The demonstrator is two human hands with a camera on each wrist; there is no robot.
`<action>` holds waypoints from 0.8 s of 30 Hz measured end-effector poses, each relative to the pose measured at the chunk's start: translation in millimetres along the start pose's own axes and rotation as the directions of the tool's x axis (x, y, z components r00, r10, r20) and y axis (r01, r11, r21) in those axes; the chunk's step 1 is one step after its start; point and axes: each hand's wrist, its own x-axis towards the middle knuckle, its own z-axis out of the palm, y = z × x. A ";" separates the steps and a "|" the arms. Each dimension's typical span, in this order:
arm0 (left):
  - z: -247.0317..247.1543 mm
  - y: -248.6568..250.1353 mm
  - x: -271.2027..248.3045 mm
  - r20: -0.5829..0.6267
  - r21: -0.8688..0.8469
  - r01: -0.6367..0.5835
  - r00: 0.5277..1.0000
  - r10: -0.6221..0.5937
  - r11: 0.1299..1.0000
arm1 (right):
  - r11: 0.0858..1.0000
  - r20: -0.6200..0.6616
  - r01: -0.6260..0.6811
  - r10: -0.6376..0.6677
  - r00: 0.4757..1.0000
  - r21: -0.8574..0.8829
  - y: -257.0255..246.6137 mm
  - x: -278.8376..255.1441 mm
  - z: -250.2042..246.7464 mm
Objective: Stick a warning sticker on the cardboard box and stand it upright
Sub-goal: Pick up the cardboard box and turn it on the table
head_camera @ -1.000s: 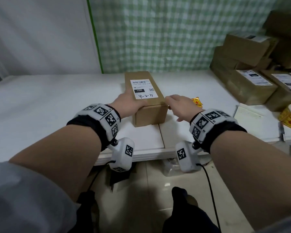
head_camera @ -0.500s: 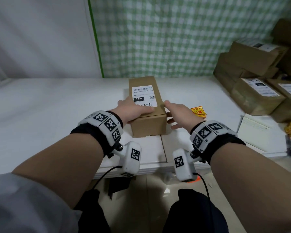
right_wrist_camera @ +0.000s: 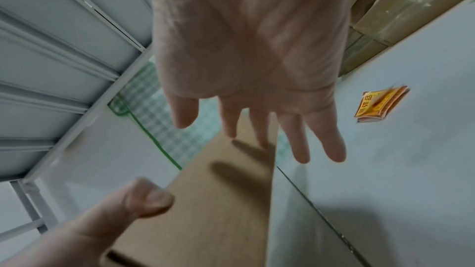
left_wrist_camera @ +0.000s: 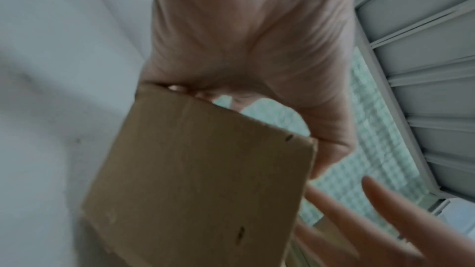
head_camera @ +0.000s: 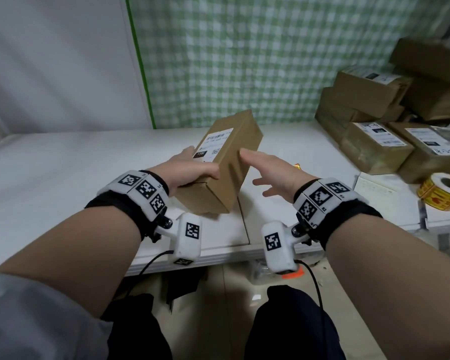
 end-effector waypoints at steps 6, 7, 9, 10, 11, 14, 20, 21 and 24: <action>-17.0 7.4 -7.2 0.093 -0.007 -0.105 0.990 0.106 0.994 | 0.990 -0.072 0.000 0.010 0.997 0.142 -6.5 -6.0 -1.6; -17.8 7.8 -9.0 0.101 -0.006 -0.118 0.988 0.118 0.993 | 0.988 -0.075 0.012 -0.001 0.997 0.152 -9.4 -6.5 0.7; -17.7 8.3 -12.6 0.106 0.009 -0.165 0.981 0.163 0.986 | 0.987 -0.093 0.030 -0.016 0.996 0.157 -14.0 -4.2 3.9; -16.5 8.4 -12.7 0.100 0.029 -0.195 0.977 0.191 0.980 | 0.986 -0.099 0.035 -0.019 0.995 0.162 -15.7 -3.1 5.4; -15.4 9.1 -13.4 0.091 0.054 -0.222 0.972 0.216 0.974 | 0.985 -0.104 0.033 -0.016 0.994 0.169 -16.8 -2.6 6.8; -12.7 11.3 -13.5 0.091 0.127 -0.313 0.949 0.303 0.941 | 0.961 -0.118 0.027 0.006 0.993 0.274 -16.1 2.9 7.5; -16.6 18.3 -15.4 0.179 0.238 -0.399 0.914 0.364 0.886 | 0.897 -0.042 -0.034 0.058 0.997 0.440 -13.4 2.2 0.6; -16.5 18.7 -14.0 0.169 0.286 -0.397 0.917 0.362 0.872 | 0.890 -0.024 -0.041 0.058 0.998 0.455 -11.7 3.7 -2.1; -11.9 18.0 -7.6 0.175 0.368 -0.439 0.898 0.403 0.819 | 0.895 -0.005 -0.046 0.054 0.999 0.444 -9.6 8.7 -5.0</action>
